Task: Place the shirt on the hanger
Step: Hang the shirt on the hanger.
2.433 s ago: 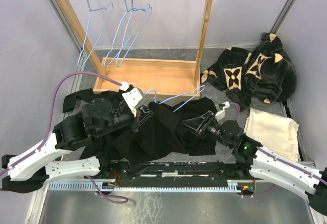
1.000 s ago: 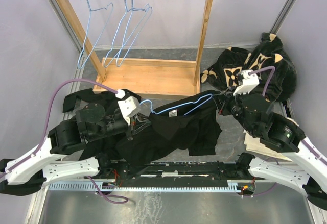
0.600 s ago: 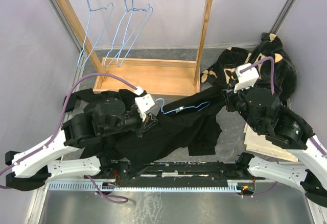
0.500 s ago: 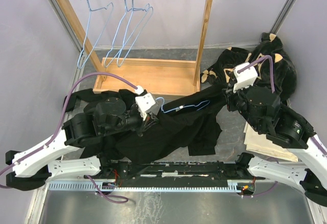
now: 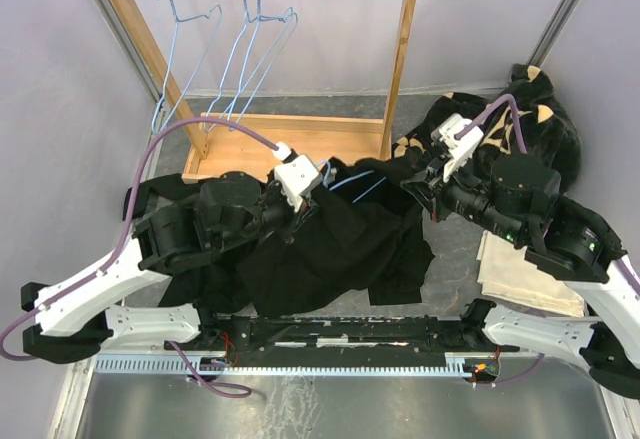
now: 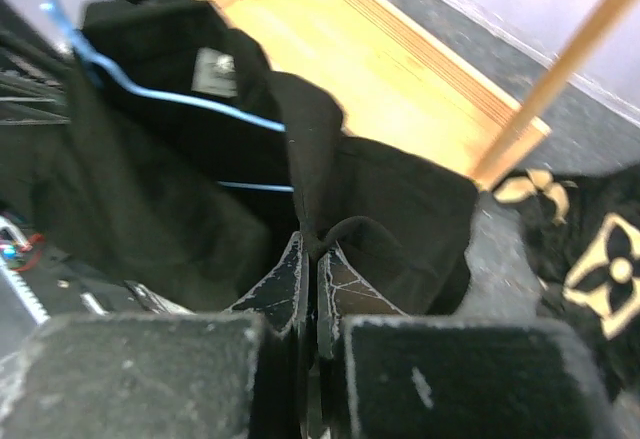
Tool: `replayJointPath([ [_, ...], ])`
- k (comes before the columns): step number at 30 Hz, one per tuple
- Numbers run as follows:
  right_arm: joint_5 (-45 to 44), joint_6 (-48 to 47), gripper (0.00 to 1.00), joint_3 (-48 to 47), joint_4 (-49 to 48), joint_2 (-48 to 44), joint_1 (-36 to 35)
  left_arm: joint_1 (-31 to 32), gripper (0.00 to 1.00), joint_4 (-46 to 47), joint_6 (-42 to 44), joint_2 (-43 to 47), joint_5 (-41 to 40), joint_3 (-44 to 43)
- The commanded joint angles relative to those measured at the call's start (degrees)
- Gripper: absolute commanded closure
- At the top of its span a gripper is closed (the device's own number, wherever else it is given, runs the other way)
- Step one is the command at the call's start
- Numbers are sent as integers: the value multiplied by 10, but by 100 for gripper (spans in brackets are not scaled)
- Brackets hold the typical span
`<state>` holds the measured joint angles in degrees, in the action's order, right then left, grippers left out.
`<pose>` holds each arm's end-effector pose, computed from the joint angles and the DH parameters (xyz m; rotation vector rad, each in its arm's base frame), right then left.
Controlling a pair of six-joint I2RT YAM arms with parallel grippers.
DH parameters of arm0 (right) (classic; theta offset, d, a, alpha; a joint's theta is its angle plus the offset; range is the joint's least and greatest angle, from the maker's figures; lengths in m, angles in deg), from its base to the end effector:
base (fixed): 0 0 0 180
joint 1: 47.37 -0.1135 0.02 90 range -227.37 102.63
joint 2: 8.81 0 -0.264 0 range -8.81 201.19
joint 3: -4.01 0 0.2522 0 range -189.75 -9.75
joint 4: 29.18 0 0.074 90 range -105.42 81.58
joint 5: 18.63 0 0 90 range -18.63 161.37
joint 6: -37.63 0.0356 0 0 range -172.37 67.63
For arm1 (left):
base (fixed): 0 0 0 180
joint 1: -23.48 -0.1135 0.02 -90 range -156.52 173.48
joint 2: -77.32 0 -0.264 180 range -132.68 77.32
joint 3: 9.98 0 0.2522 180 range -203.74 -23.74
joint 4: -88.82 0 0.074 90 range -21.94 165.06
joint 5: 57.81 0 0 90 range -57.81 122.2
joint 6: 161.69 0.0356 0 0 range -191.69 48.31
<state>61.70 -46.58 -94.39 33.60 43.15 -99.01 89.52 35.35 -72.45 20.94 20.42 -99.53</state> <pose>0.0890 0.1028 0.4735 -0.6236 1.7806 0.5378 0.0826 -0.1680 0.4336 0.9370 1.7232 -0.5816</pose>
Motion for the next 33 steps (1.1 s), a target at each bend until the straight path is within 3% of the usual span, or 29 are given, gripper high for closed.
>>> replayJointPath([
  [1, 101, 17, 100, -82, -66, 21, 1, 1, 97, 76, 62, -31, -12, -110],
  [9, 195, 31, 100, -247, -70, 95, 1, 1, 97, 73, 127, -109, -13, -291],
  [13, 194, 26, 100, -283, -55, 118, 1, 1, 97, 79, 153, -122, -34, -325],
  [16, 202, 37, 100, -230, -58, 109, 1, 1, 97, 79, 148, -107, -36, -285],
  [21, 240, 103, 100, -10, -136, 56, -1, 1, 97, 92, 114, -34, -28, -123],
  [23, 212, 100, 98, 50, -124, 30, -1, 1, 97, 95, 97, 0, -23, -63],
  [25, 174, 84, 88, 87, -98, -3, -1, 1, 97, 90, 81, 32, -11, -13],
  [29, 126, 44, 47, 101, -47, -54, -1, 1, 97, 73, 55, 73, 18, 47],
  [33, 120, 19, 34, 74, -21, -62, -1, 1, 97, 78, 31, 90, 42, 89],
])
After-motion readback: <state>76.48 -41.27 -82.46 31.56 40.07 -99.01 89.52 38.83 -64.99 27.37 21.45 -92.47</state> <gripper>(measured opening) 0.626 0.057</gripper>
